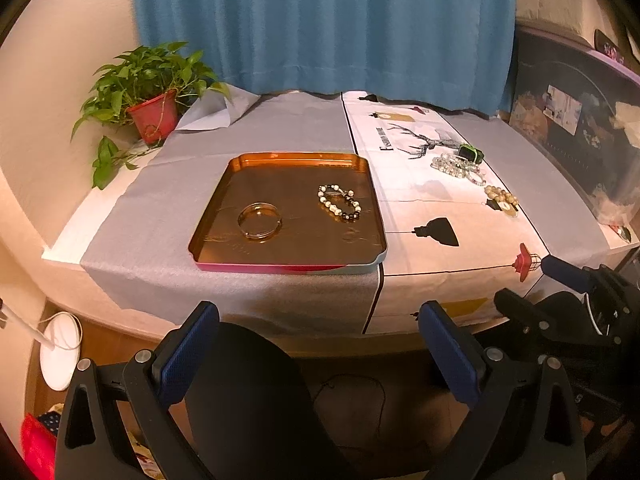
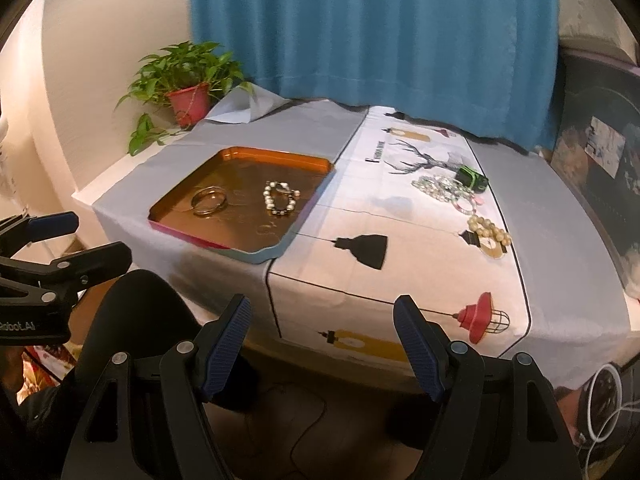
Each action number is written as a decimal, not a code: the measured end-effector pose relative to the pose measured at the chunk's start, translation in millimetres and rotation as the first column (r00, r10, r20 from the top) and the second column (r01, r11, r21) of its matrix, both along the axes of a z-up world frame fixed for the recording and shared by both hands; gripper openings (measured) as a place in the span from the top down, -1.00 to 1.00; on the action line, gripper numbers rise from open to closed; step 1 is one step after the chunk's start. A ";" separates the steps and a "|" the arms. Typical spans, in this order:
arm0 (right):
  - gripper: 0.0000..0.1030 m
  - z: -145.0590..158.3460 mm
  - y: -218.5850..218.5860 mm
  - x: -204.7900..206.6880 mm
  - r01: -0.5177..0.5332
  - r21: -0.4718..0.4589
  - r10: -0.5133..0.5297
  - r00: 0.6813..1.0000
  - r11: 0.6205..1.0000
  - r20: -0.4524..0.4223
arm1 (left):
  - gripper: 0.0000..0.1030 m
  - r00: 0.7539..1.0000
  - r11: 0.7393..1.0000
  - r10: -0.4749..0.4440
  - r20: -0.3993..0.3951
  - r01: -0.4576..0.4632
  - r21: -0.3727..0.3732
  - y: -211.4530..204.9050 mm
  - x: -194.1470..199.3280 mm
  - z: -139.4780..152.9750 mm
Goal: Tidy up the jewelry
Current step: 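Open both tools over the tray and withdraw them, then grasp the pink-green beaded bracelet with the left tool while the right tool grasps the amber bead bracelet, then carry both bracelets over the orange tray and lower them, then open both tools to release the bracelets and pull back, then move both tools over the printed runner toward the green-strap watch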
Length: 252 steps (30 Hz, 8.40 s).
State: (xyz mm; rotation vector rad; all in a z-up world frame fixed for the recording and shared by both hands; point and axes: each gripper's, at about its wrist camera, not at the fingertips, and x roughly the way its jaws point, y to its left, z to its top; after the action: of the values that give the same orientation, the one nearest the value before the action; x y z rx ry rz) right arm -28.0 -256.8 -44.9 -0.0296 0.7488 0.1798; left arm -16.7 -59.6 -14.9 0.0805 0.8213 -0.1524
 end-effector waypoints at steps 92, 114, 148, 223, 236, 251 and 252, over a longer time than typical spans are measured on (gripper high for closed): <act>0.80 4.1 -169.2 100.0 0.180 0.010 -0.180 0.984 0.984 0.002 | 0.92 0.965 0.965 -0.261 -0.021 0.261 -0.019 -144.9 119.6 7.8; 0.80 22.9 -6.6 -31.9 -0.140 -0.026 0.139 0.990 0.990 -0.038 | 0.92 0.990 0.987 -0.139 0.040 0.141 -0.082 -6.7 -16.4 8.9; 0.80 13.0 32.0 31.8 -0.174 -0.068 0.169 0.983 0.982 -0.075 | 0.92 0.998 0.988 -0.066 0.023 0.068 -0.139 40.1 44.3 1.0; -0.44 18.9 30.5 -46.7 -0.051 -0.015 0.052 0.999 0.999 0.012 | -0.90 0.992 0.992 0.114 0.062 -0.117 0.050 25.2 -52.2 -7.6; -0.45 14.2 27.1 -44.9 -0.046 -0.010 0.046 0.999 0.999 -0.007 | -0.90 0.994 0.993 0.101 0.040 -0.103 0.065 20.4 -50.6 -11.5; -0.45 1.5 12.2 -30.9 -0.009 -0.002 0.009 0.999 1.000 -0.040 | -0.90 0.997 0.993 0.069 0.025 -0.071 0.090 10.1 -32.6 -16.4; -0.45 0.8 8.8 -28.9 0.001 0.000 -0.001 0.999 1.000 -0.042 | -0.90 0.998 0.993 0.064 0.028 -0.067 0.093 7.1 -30.6 -15.6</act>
State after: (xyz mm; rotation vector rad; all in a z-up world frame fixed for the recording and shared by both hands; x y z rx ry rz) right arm -56.9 -248.1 -44.1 -0.0253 0.7907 0.1805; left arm -47.2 -52.4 -30.5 0.1434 0.8051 -0.0507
